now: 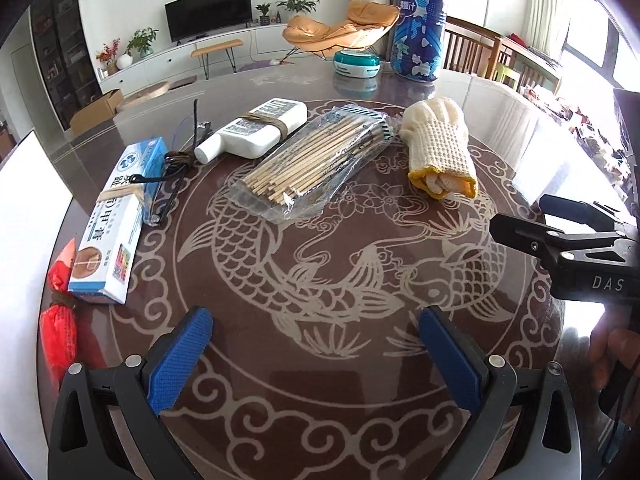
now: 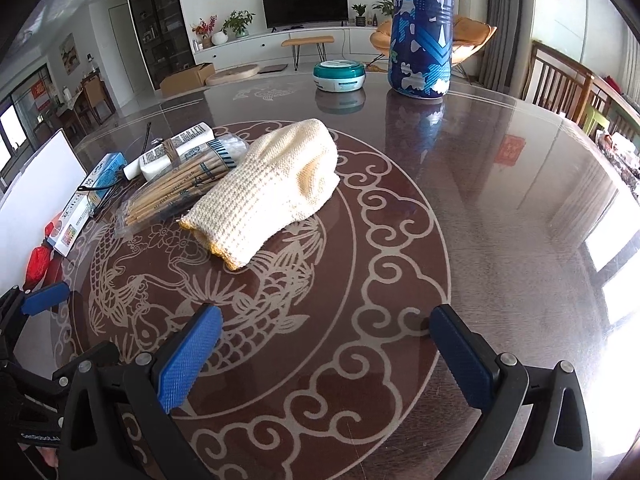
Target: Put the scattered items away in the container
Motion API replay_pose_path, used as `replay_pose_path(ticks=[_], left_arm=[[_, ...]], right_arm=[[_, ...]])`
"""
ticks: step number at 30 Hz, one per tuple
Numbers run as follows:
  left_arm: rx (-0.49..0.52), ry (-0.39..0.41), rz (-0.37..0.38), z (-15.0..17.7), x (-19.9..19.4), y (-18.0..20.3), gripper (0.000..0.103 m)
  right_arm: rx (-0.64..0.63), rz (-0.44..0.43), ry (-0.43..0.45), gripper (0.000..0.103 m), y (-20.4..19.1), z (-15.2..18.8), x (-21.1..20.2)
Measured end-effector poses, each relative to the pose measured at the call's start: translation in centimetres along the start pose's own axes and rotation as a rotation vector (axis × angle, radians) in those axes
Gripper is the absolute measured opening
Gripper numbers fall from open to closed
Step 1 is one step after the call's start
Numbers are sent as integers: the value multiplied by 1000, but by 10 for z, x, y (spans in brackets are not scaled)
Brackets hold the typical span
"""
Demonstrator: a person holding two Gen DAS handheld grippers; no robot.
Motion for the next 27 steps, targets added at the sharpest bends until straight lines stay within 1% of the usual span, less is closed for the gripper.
replay_pose_path(ticks=[2,4,6,12,18,27], left_arm=[[44,11,32,-8,5,2,103],[70,17,50,-15,10,1,103],[75,19,55,-21,14,-1,103],[74,18,53,-36,26,-9,103],[88,20,62,-41,30,-10,103],[167,-41,94,-54,41,-4,103]], right_arm=[[5,-8,5,103,0,-1,-1],[-2,3,-1,103,-1,-1,1],[-9,12,-6,103,-2,-1,2],[-1,-3,2,103,-1,0,0],[2,-9,5,103,-1,0,0],[7,-18,10,103,0,0,-1]])
Point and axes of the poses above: each gripper's, at about its wrist camera, not at the fingertips, and x roughly the way its jaws point, y to its right, z to its underside, the point moved 9 cm from there along x, roughly the way its jaws point, and after that the axes turned 14 degrees about -z, right-handed, at the moved point
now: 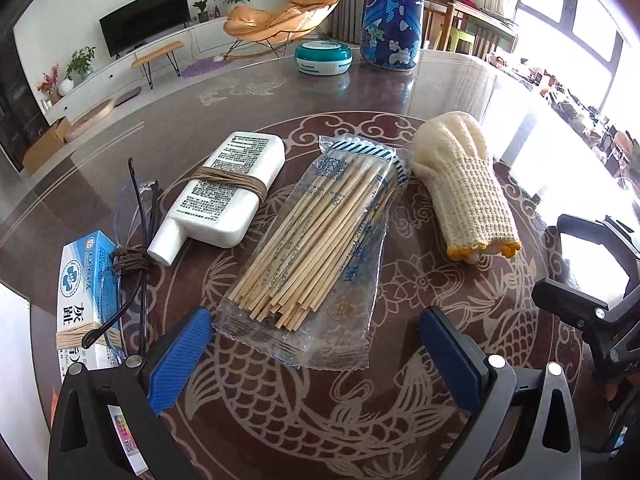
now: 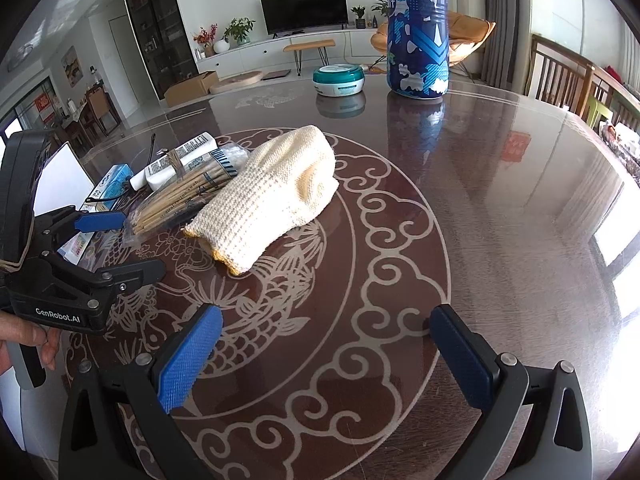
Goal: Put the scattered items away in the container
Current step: 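Lower the left tool onto the bagged wooden chopsticks and close it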
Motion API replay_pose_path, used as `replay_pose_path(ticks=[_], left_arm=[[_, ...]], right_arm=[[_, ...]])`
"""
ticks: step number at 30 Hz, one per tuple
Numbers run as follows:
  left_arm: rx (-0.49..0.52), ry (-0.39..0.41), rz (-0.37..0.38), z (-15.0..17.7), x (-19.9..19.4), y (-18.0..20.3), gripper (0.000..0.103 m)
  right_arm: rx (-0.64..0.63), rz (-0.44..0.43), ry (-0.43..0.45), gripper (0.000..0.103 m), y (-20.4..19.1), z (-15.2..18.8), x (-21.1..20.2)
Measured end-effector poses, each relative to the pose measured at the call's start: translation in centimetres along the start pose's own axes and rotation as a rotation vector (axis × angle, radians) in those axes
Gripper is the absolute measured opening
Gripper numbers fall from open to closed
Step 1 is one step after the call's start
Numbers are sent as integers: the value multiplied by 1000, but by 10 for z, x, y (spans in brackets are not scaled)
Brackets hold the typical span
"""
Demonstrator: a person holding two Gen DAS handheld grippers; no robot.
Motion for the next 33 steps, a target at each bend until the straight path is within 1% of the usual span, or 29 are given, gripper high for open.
replay_pose_path(ticks=[6,14,15,16,17,18,19,21,23,25,29,33], left_arm=[[36,3,20,-16,8,4,103],[66,15,39,-40,18,21,103],[61,21,35,-41,16,21,99],[53,37,33,-43,13,20,77],[39,46,25,-44,9,17,65],[19,42,16,-45,8,14,45],[-3,34,6,-44,7,10,36],[-53,21,-12,-39,5,3,34],[-129,7,-30,-28,-1,-3,34],[-220,-2,-47,-7,-13,-9,34],[-332,5,-140,53,-47,-16,34],[-414,22,-227,111,-79,-22,34]], right_arm=[[-1,-6,1,103,0,1,-1],[5,-15,6,103,0,0,-1],[5,-16,6,103,0,0,-1],[5,-17,6,103,-1,0,-1],[5,-17,6,103,-1,0,-1],[6,-17,7,103,-1,0,-1],[6,-18,7,103,-1,-1,-1],[6,-18,7,103,-1,-1,-1],[6,-18,7,103,0,-1,-1],[6,-18,7,103,0,-1,-1],[6,-18,7,103,0,-1,-1],[6,-16,7,103,0,0,-1]])
Point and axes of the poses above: each gripper's, at about its wrist camera, not at the fingertips, and x roughly the way its jaws point, y to its right, z to its underside, the point moved 9 cm from there along x, roughly the way its jaws point, and after that the axes turned 14 degrees about -z, right-handed, at the moved point
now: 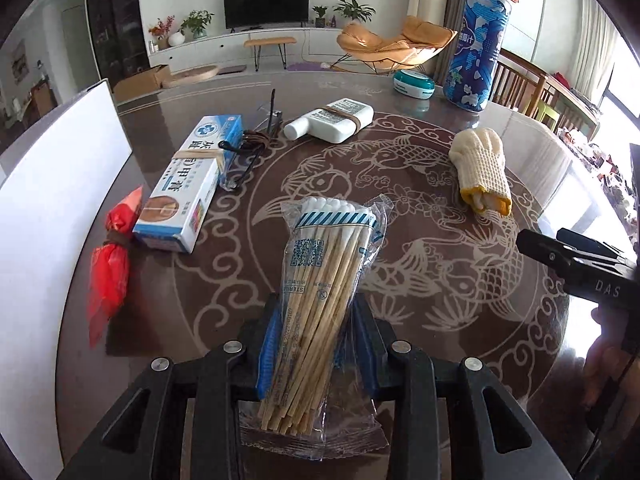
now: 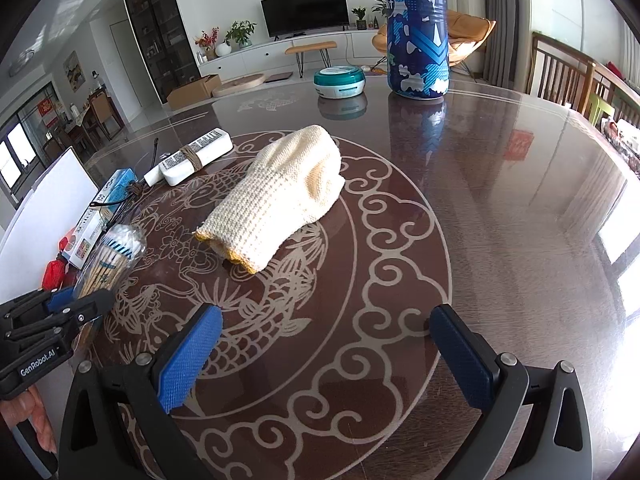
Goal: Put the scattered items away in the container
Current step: 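Lift the bagged chopsticks with the left tool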
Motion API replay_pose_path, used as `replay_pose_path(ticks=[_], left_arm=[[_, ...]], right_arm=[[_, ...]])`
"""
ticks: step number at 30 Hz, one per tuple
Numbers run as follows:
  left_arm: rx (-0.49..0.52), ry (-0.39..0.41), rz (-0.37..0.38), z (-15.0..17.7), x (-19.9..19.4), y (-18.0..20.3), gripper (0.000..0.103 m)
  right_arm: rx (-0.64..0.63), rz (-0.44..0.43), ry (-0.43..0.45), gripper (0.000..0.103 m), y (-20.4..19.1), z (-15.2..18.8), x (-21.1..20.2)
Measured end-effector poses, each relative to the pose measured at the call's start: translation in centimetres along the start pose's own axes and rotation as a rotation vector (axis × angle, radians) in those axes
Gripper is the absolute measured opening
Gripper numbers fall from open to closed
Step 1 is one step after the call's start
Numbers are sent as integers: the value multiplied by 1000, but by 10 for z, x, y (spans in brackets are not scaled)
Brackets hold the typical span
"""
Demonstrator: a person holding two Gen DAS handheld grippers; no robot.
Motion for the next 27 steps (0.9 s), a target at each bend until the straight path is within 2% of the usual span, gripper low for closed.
replay_pose_path(ticks=[4,6,8,9,13,19,27], left_arm=[[-20,25,-37,24,-14,-16,41],[8,25,-26,27,-14,-13,58],[61,16,-8,28,-12,-4,89],[86,17,-2,27,-12,1,91],[149,30,22,19,-8,11,97],[137,0,51,13,0,11,103],[138,3,55,14,0,11,103]], right_arm=[[-2,5,-2,103,0,0,0],[-4,10,-3,103,0,0,0],[-5,16,-5,103,0,0,1],[-4,18,-5,103,1,0,0],[1,24,-3,103,2,0,0],[1,32,-4,103,3,1,0],[2,31,-3,103,3,1,0]])
Point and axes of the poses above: each gripper's, at about its wrist camera, not at the fingertips, and x roughly the way its jaws point, y to its right, z to its underside, the point moved 9 cm from there along x, roughly the way its jaws point, and after that the axes turned 14 degrees about -z, right-handed, at the moved point
